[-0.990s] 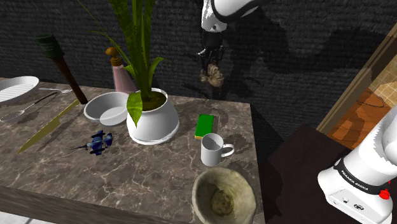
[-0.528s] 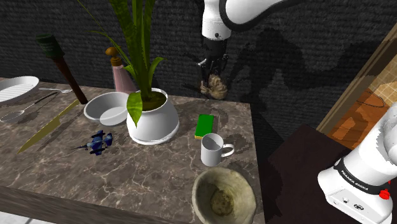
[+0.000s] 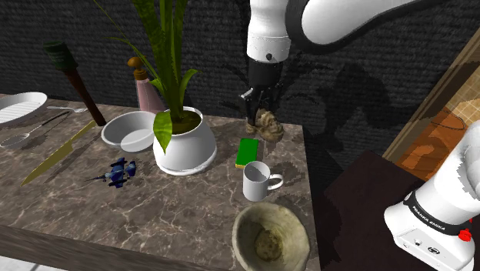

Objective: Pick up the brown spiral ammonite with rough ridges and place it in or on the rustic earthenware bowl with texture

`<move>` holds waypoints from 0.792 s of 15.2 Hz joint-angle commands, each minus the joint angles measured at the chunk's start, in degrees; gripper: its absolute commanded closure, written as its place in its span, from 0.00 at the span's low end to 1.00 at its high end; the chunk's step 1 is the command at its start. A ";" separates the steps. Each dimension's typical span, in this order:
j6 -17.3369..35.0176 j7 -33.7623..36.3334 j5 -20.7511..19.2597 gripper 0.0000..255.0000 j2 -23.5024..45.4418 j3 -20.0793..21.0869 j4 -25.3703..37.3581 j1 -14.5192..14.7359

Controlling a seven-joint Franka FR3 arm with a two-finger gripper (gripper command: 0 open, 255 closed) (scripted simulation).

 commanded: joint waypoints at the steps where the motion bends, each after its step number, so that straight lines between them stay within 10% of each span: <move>1: -0.12 2.36 0.64 1.00 -1.42 1.37 -1.14 1.21; 12: -1.16 16.04 3.70 1.00 -5.90 9.95 -3.72 7.82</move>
